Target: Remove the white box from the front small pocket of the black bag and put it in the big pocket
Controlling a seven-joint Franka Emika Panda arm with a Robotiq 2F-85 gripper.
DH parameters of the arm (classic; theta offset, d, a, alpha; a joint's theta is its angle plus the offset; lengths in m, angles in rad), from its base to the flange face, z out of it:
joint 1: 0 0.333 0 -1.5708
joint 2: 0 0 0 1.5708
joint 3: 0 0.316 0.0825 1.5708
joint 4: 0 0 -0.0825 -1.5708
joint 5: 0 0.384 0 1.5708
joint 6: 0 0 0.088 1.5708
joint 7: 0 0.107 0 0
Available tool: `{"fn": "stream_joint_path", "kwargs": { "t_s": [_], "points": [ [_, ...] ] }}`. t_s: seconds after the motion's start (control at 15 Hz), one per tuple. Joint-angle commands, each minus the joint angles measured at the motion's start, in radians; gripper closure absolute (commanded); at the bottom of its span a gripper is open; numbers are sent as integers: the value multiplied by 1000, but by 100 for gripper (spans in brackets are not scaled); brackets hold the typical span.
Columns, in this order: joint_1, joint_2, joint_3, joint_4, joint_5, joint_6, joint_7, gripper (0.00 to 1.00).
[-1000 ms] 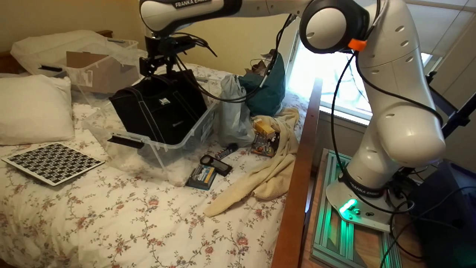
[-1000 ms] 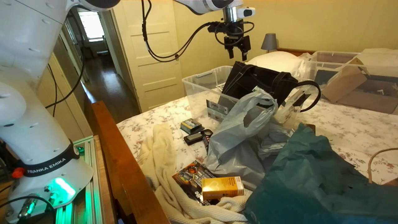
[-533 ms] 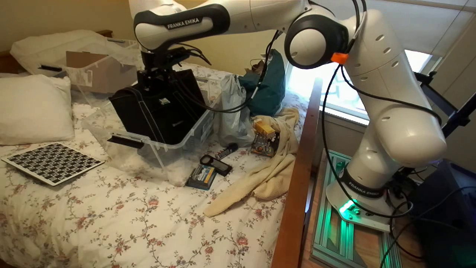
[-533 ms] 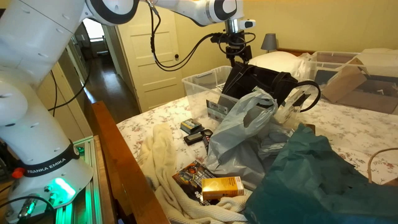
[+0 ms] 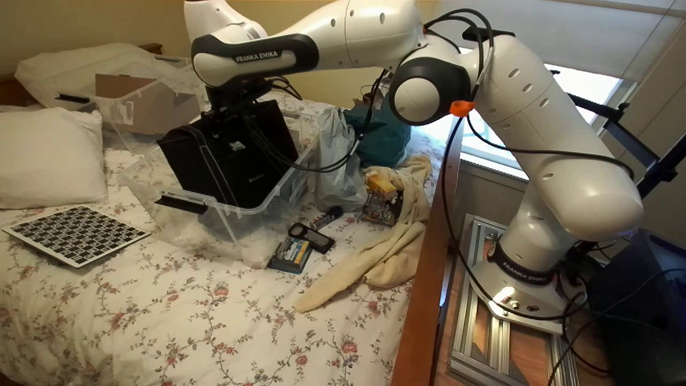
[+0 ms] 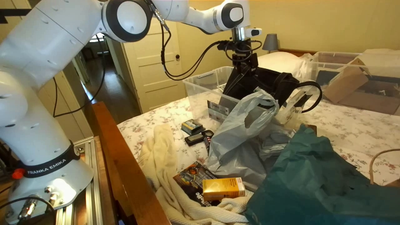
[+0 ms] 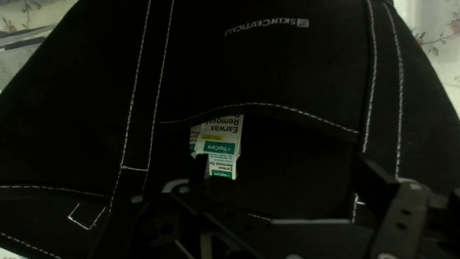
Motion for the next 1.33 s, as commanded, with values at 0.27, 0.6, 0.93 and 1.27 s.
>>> {"fn": "stream_joint_path", "kwargs": {
  "t_s": [0.27, 0.6, 0.93, 1.27],
  "points": [
    [2, 144, -31, 212, -9, -94, 27, 0],
    [0, 189, -35, 265, 1, -112, 24, 0],
    [-2, 151, -32, 184, 0, -72, 13, 0],
    [10, 184, -70, 207, -15, -89, 97, 0]
  ]
}}
